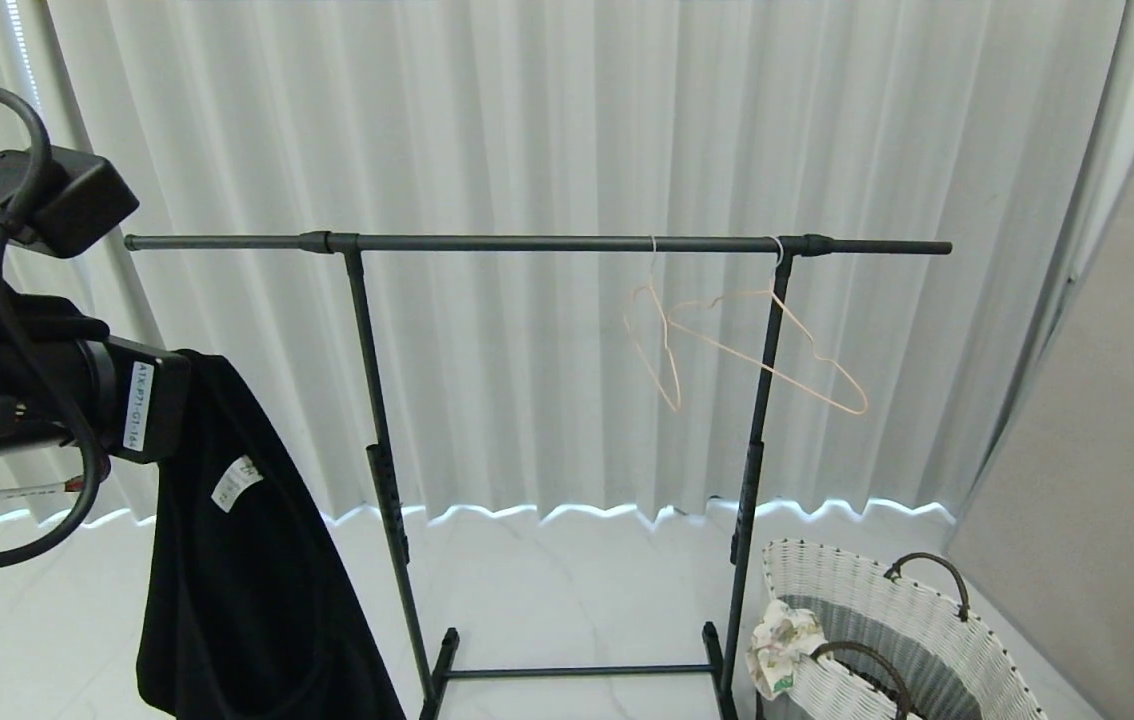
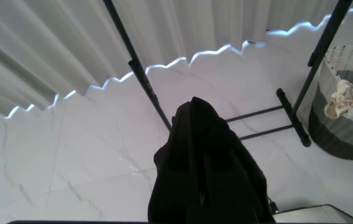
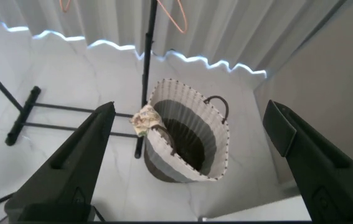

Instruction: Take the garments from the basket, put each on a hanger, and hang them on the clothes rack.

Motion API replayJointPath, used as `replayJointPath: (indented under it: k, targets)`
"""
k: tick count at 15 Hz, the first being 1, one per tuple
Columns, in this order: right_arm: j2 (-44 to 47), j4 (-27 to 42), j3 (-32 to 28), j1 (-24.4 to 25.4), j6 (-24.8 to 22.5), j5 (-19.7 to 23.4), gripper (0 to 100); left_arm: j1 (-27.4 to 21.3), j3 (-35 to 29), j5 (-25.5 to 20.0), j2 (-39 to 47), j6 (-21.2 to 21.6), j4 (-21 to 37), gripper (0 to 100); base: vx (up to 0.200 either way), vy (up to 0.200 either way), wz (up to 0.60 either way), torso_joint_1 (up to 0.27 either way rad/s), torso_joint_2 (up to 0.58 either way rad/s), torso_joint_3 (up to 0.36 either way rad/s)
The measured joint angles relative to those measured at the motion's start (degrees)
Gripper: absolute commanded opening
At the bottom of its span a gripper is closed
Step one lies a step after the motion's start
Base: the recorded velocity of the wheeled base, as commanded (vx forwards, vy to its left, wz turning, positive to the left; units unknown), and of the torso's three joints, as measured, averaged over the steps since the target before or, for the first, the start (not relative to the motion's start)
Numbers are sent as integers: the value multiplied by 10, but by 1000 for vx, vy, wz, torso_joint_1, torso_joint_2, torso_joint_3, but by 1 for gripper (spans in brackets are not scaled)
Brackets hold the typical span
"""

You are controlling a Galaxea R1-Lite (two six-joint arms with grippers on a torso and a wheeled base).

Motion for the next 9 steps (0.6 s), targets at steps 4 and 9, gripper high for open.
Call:
replayJointPath:
  k: [4, 9]
  targets:
    - [20, -41, 14, -45, -4, 41, 100, 0, 3, 3, -11, 0, 0, 0, 200, 0, 0, 11, -7, -1]
    - [35, -46, 16, -52, -13, 43, 100, 0, 8, 1, -12, -4, 0, 0, 200, 0, 0, -1, 0, 2]
